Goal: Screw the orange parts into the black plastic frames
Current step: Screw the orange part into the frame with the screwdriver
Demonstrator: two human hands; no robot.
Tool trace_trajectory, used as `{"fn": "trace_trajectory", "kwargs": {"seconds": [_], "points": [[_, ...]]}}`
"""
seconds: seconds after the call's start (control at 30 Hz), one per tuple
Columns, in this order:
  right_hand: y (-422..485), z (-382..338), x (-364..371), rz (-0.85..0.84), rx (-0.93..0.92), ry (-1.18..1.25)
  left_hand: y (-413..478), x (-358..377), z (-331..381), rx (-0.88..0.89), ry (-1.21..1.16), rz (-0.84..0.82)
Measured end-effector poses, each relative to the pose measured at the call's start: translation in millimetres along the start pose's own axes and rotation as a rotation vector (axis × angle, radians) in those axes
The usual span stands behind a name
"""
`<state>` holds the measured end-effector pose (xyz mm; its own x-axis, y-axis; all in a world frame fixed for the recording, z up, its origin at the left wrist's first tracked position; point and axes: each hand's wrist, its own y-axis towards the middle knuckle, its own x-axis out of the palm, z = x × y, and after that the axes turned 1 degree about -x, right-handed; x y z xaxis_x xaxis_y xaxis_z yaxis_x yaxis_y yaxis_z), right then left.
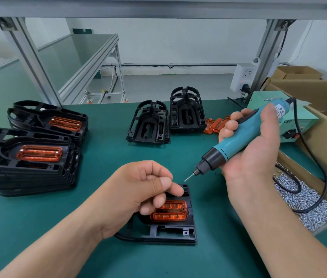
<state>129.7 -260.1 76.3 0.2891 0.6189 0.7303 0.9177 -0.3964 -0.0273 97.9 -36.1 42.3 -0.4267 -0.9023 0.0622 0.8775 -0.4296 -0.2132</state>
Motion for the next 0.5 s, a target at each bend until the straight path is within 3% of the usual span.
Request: {"fn": "trace_trajectory", "kwargs": {"seconds": [0.13,0.5], "points": [[3.1,2.3,-3.1,-0.017,0.005,0.006,0.3,1.6,-0.3,0.007,-0.056,0.022],[14.4,13.9,-7.6,-0.095,-0.029,0.169,-1.1,11.4,-3.2,0.070,0.168,-0.053]]}}
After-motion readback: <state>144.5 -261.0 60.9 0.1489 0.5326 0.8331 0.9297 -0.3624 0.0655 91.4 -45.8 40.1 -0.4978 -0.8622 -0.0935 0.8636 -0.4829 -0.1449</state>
